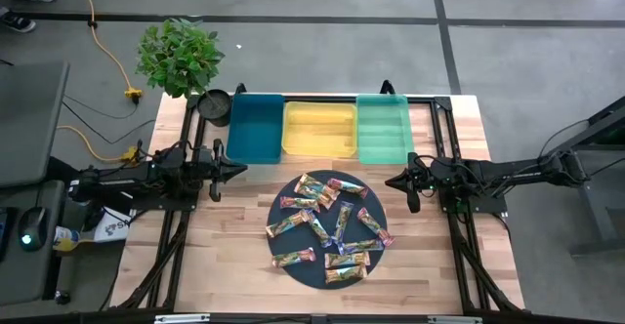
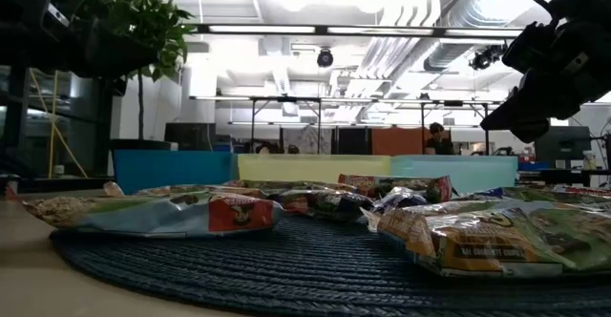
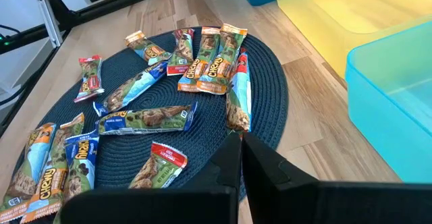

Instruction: Pick and place Granola Bars by type

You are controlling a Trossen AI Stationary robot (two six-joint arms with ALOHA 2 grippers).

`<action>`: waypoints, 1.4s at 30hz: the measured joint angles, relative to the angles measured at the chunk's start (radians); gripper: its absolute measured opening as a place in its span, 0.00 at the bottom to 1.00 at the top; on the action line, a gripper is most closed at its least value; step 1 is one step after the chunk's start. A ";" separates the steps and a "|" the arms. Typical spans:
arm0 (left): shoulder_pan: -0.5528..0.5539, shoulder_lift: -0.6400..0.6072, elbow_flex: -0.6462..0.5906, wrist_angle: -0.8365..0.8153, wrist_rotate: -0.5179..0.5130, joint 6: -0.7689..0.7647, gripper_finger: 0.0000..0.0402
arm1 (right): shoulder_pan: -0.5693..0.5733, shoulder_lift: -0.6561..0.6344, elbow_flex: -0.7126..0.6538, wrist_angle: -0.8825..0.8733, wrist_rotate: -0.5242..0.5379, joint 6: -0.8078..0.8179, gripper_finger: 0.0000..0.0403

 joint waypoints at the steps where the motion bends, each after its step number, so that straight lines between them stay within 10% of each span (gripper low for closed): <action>1: 0.000 0.000 0.000 0.000 0.000 0.000 0.02 | 0.000 0.000 0.000 0.000 0.000 0.000 0.00; 28: 0.000 0.000 0.000 0.000 0.000 0.000 0.02 | 0.000 0.000 0.000 0.319 -0.079 -0.113 0.00; 42: 0.000 0.000 0.000 -0.002 0.000 0.000 0.02 | 0.000 0.072 0.304 -0.053 0.037 -0.388 0.00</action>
